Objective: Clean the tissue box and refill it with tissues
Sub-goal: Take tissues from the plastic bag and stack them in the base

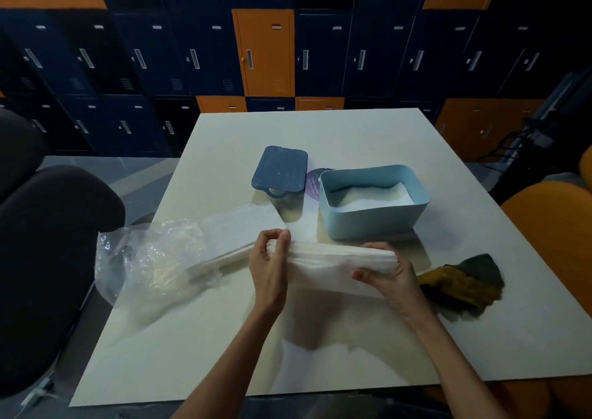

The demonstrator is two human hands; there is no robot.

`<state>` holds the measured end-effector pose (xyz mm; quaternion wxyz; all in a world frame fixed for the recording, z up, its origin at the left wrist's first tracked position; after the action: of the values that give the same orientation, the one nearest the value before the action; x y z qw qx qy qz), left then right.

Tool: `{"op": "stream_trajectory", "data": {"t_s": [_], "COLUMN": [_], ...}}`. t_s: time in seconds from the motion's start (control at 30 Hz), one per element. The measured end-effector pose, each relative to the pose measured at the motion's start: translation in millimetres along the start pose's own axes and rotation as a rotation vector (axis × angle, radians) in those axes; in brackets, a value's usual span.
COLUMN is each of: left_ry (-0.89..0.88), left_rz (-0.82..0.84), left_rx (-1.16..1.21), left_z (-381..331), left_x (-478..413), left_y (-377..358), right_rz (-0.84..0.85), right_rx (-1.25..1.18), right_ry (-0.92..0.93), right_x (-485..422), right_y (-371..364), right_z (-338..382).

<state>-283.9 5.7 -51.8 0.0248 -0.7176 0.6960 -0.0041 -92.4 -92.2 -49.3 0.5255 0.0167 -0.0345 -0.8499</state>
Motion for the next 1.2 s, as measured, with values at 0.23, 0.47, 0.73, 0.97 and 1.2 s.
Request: {"op": "stream_trajectory", "data": {"t_s": [0.23,0.47,0.73,0.97,1.2], "left_ry": [0.228,0.056,-0.359,-0.022,0.197], "left_rz": [0.479,0.709,0.648,0.591,0.471], "left_rx": [-0.011,-0.075,-0.476,-0.146,0.016], "left_z": [-20,-41,-33,-41,-35], "left_x": [-2,-16,-20,-20,-21], "left_y": [15,24,13,11,8], "right_rz": [-0.225,-0.037,-0.005,0.124,0.217], "right_rx": [-0.096,-0.110,-0.350,-0.582,0.014], "right_ry": [-0.278,-0.539,-0.670,-0.536,-0.310], "right_x": [-3,-10,-13,-13,-12], "right_y": [11,23,31,31,28], "right_z": [12,21,23,30,31]}}
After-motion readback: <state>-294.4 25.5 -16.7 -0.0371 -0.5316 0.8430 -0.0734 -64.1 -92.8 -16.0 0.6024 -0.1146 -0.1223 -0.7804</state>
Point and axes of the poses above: each hand's wrist, its own x-axis away from the middle knuckle, its own y-axis out of the back of the hand, z = x × y, the point moved 3 cm from there along -x, towards the middle knuckle, and after that the axes turned 2 degrees about -z, right-handed, at the moved point
